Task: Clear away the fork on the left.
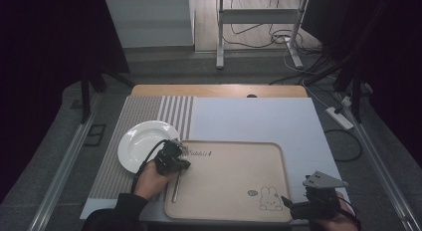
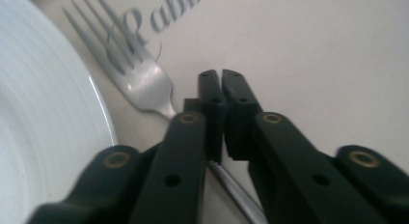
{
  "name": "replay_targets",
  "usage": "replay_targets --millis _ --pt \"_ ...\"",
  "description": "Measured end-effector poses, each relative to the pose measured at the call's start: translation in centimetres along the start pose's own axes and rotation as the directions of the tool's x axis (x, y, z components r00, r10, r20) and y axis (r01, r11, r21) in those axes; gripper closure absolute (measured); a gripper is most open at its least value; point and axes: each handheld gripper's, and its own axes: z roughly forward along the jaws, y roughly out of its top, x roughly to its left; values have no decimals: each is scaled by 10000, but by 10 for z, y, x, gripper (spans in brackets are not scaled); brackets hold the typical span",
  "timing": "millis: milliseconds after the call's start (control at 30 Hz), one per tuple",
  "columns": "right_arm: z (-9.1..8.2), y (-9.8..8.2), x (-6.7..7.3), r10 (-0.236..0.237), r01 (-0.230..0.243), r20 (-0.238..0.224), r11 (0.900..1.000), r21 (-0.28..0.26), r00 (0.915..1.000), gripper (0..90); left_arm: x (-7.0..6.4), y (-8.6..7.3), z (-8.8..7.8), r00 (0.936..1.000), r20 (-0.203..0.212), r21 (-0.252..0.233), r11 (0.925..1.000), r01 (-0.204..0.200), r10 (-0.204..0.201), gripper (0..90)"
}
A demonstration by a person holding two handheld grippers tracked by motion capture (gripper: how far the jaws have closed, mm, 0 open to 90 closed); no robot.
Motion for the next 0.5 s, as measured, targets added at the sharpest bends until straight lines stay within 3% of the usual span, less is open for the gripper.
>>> replay_targets --millis 133,200,233,267,500 --pt "0 0 0 1 -1 3 10000 -5 10000 0 -3 1 -6 9998 142 -565 9983 -152 160 743" --pt "0 0 0 9 -9 9 10000 -9 10000 0 -5 1 -8 9995 50 -741 9968 -297 302 653" --pt "0 0 0 19 -19 16 10000 -12 10000 0 -5 1 -8 9993 11 -810 9960 -369 371 564" --pt "0 0 0 19 -19 16 10000 -12 10000 0 -5 0 -9 9991 -60 -842 9955 -425 421 564" --pt "0 0 0 40 -40 51 10000 -26 10000 0 -3 -3 -12 9991 -74 -1346 9899 -435 429 284"
